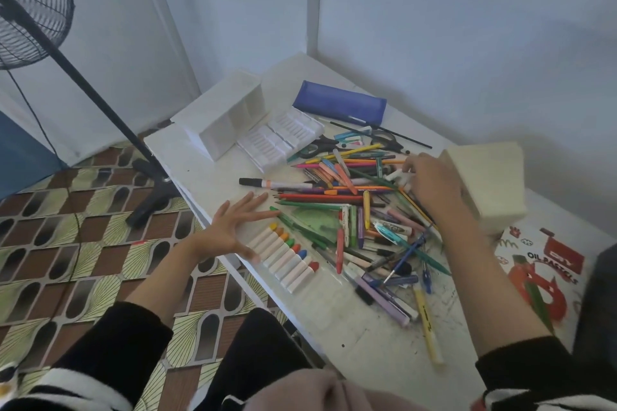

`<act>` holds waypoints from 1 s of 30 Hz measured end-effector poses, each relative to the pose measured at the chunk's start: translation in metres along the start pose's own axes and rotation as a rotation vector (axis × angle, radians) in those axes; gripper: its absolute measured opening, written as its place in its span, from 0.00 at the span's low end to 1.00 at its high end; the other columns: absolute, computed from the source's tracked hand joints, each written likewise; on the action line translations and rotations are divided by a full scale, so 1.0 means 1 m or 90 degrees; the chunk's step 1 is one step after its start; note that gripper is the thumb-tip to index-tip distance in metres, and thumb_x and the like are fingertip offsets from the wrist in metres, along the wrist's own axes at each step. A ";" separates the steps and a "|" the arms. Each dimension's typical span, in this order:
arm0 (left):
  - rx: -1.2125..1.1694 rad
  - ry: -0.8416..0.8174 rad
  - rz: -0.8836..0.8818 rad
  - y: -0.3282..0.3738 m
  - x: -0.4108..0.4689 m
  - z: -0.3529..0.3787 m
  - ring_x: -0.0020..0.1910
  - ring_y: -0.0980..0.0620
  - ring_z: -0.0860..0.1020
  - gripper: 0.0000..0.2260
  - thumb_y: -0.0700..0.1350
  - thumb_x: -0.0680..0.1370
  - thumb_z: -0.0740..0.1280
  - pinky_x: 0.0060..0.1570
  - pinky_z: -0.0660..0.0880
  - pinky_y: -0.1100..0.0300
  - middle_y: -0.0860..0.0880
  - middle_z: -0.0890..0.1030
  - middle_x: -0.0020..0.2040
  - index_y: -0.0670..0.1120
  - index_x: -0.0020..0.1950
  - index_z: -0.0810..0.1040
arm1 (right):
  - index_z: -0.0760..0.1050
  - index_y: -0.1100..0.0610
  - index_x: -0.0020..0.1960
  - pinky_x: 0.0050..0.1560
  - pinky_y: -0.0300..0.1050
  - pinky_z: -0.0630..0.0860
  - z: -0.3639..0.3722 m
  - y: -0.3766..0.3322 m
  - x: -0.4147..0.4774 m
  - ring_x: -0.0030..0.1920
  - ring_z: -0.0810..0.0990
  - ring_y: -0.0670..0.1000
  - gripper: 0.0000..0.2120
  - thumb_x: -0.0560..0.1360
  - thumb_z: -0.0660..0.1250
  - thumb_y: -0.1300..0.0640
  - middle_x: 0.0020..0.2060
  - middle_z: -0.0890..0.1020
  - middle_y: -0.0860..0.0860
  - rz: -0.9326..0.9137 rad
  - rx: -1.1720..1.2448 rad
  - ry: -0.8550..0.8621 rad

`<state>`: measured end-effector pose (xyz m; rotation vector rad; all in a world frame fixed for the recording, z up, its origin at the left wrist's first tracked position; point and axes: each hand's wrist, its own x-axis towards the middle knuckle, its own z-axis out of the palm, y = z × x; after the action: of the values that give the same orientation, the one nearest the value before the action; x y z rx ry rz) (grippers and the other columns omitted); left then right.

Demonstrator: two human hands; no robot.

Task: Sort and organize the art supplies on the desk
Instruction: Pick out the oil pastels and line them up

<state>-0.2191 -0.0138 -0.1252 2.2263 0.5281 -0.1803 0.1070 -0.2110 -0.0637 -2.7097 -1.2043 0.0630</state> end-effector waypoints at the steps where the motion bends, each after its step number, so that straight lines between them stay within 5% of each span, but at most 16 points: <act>1: 0.003 0.003 -0.001 0.000 0.000 0.000 0.75 0.64 0.39 0.38 0.64 0.58 0.70 0.70 0.30 0.53 0.66 0.48 0.76 0.74 0.66 0.63 | 0.76 0.54 0.52 0.41 0.44 0.67 -0.001 -0.001 -0.006 0.47 0.76 0.55 0.12 0.74 0.61 0.67 0.51 0.78 0.53 0.008 0.043 0.024; 6: 0.001 0.007 -0.005 0.001 0.000 0.001 0.75 0.63 0.40 0.40 0.64 0.57 0.70 0.71 0.31 0.51 0.64 0.49 0.76 0.68 0.69 0.64 | 0.76 0.54 0.57 0.38 0.37 0.74 -0.011 -0.026 -0.050 0.36 0.79 0.41 0.11 0.74 0.68 0.61 0.44 0.80 0.45 0.104 0.518 -0.008; 11: -0.024 0.012 -0.003 0.001 -0.002 0.002 0.75 0.65 0.41 0.37 0.61 0.57 0.72 0.70 0.31 0.53 0.66 0.50 0.76 0.75 0.64 0.64 | 0.76 0.57 0.55 0.36 0.40 0.78 0.000 -0.056 -0.095 0.34 0.82 0.47 0.08 0.77 0.64 0.62 0.43 0.84 0.53 0.211 0.799 -0.127; 21: 0.001 0.022 -0.003 0.004 -0.001 0.001 0.75 0.62 0.42 0.39 0.46 0.65 0.77 0.71 0.32 0.51 0.63 0.50 0.77 0.76 0.64 0.62 | 0.76 0.62 0.45 0.36 0.41 0.79 0.018 -0.094 -0.132 0.34 0.82 0.49 0.01 0.74 0.68 0.64 0.36 0.84 0.52 0.132 0.797 -0.201; 25: 0.002 0.030 -0.004 0.005 -0.002 0.001 0.75 0.63 0.42 0.41 0.42 0.65 0.77 0.71 0.32 0.51 0.63 0.51 0.77 0.77 0.63 0.61 | 0.75 0.62 0.44 0.41 0.41 0.79 0.029 -0.101 -0.137 0.36 0.81 0.47 0.05 0.71 0.71 0.64 0.37 0.83 0.52 -0.018 0.646 -0.266; 30: -0.005 0.025 -0.005 0.007 -0.002 0.002 0.75 0.62 0.42 0.40 0.49 0.62 0.75 0.71 0.32 0.51 0.62 0.50 0.77 0.79 0.62 0.60 | 0.78 0.60 0.42 0.40 0.34 0.75 0.037 -0.102 -0.140 0.36 0.75 0.40 0.05 0.69 0.72 0.67 0.37 0.78 0.43 -0.212 0.501 -0.300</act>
<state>-0.2179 -0.0194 -0.1211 2.2249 0.5573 -0.1383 -0.0662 -0.2423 -0.0862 -1.8309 -1.3434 0.9495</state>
